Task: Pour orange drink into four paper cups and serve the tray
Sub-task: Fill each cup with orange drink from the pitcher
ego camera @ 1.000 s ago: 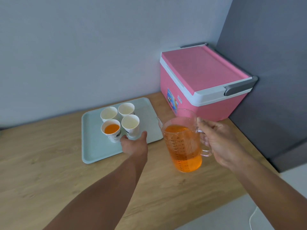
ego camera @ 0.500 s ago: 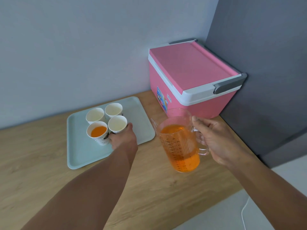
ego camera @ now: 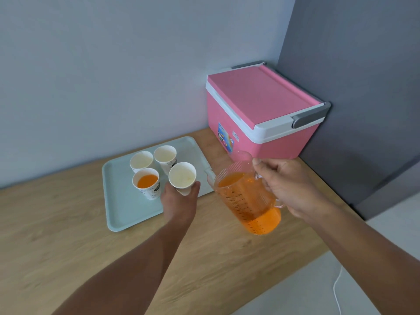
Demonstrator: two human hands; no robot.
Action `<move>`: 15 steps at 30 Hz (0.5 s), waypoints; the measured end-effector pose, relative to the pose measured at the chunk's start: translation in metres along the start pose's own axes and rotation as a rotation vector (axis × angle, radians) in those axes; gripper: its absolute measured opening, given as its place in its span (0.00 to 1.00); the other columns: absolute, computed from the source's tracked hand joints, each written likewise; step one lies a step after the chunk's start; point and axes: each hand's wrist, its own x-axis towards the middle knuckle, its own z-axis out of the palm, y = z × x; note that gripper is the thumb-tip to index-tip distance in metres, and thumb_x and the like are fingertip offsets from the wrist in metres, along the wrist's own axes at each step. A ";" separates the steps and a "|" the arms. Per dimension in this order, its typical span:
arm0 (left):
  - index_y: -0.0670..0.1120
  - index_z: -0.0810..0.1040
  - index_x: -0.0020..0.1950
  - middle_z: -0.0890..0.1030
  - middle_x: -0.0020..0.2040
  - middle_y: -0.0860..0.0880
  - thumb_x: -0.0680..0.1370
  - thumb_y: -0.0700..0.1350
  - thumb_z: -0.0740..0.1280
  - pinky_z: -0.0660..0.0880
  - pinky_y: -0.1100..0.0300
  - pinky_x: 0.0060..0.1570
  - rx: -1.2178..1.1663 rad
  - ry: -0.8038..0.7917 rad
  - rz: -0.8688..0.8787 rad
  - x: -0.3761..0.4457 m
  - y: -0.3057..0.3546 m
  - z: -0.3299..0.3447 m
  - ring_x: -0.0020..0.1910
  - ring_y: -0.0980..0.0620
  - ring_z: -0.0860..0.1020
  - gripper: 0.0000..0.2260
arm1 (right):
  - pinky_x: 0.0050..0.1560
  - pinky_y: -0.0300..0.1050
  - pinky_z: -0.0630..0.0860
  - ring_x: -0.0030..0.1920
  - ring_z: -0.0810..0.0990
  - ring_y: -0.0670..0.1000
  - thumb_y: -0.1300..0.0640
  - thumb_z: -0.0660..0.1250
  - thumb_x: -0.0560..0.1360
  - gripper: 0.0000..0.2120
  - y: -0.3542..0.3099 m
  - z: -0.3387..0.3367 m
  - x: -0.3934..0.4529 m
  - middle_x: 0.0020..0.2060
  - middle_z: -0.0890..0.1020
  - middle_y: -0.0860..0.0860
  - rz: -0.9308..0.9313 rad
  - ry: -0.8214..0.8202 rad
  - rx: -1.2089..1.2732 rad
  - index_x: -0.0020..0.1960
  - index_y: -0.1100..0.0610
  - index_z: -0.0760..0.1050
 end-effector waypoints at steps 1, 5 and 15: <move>0.52 0.72 0.66 0.79 0.59 0.52 0.71 0.59 0.77 0.76 0.50 0.55 0.033 -0.024 0.016 -0.001 -0.004 -0.006 0.61 0.47 0.76 0.29 | 0.33 0.33 0.67 0.23 0.73 0.37 0.46 0.66 0.84 0.14 -0.002 0.004 -0.003 0.19 0.72 0.37 -0.017 -0.008 -0.040 0.43 0.50 0.83; 0.54 0.70 0.67 0.80 0.62 0.51 0.70 0.60 0.76 0.78 0.46 0.56 0.123 -0.135 0.087 -0.007 -0.016 -0.029 0.61 0.46 0.77 0.30 | 0.28 0.29 0.68 0.28 0.77 0.34 0.43 0.66 0.83 0.15 -0.009 0.021 -0.013 0.24 0.79 0.35 -0.052 0.000 -0.154 0.50 0.52 0.87; 0.52 0.73 0.62 0.80 0.57 0.52 0.69 0.66 0.74 0.78 0.51 0.48 0.192 -0.303 0.111 -0.016 -0.034 -0.063 0.54 0.49 0.78 0.29 | 0.38 0.38 0.71 0.45 0.82 0.40 0.39 0.65 0.82 0.17 -0.034 0.062 -0.038 0.41 0.86 0.43 -0.017 -0.019 -0.375 0.41 0.46 0.83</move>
